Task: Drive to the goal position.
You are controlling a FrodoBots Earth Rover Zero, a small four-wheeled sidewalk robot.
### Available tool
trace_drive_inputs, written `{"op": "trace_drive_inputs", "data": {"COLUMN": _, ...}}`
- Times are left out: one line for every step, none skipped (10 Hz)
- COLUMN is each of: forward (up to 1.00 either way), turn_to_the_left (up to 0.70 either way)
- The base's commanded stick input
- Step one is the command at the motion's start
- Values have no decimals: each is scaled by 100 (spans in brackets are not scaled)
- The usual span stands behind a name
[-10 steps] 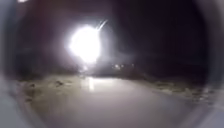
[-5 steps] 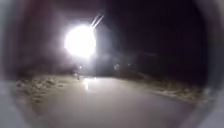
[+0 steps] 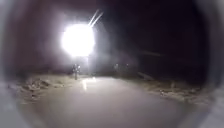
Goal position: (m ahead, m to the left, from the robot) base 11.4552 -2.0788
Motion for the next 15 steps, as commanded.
{"op": "trace_drive_inputs", "data": {"forward": 85, "turn_to_the_left": 29}}
{"op": "trace_drive_inputs", "data": {"forward": 85, "turn_to_the_left": 0}}
{"op": "trace_drive_inputs", "data": {"forward": 85, "turn_to_the_left": 0}}
{"op": "trace_drive_inputs", "data": {"forward": 85, "turn_to_the_left": 0}}
{"op": "trace_drive_inputs", "data": {"forward": 85, "turn_to_the_left": 0}}
{"op": "trace_drive_inputs", "data": {"forward": 85, "turn_to_the_left": 0}}
{"op": "trace_drive_inputs", "data": {"forward": 85, "turn_to_the_left": 0}}
{"op": "trace_drive_inputs", "data": {"forward": 85, "turn_to_the_left": 0}}
{"op": "trace_drive_inputs", "data": {"forward": 85, "turn_to_the_left": 0}}
{"op": "trace_drive_inputs", "data": {"forward": 85, "turn_to_the_left": 0}}
{"op": "trace_drive_inputs", "data": {"forward": 85, "turn_to_the_left": 0}}
{"op": "trace_drive_inputs", "data": {"forward": 85, "turn_to_the_left": 0}}
{"op": "trace_drive_inputs", "data": {"forward": 85, "turn_to_the_left": 0}}
{"op": "trace_drive_inputs", "data": {"forward": 85, "turn_to_the_left": 0}}
{"op": "trace_drive_inputs", "data": {"forward": 85, "turn_to_the_left": 2}}
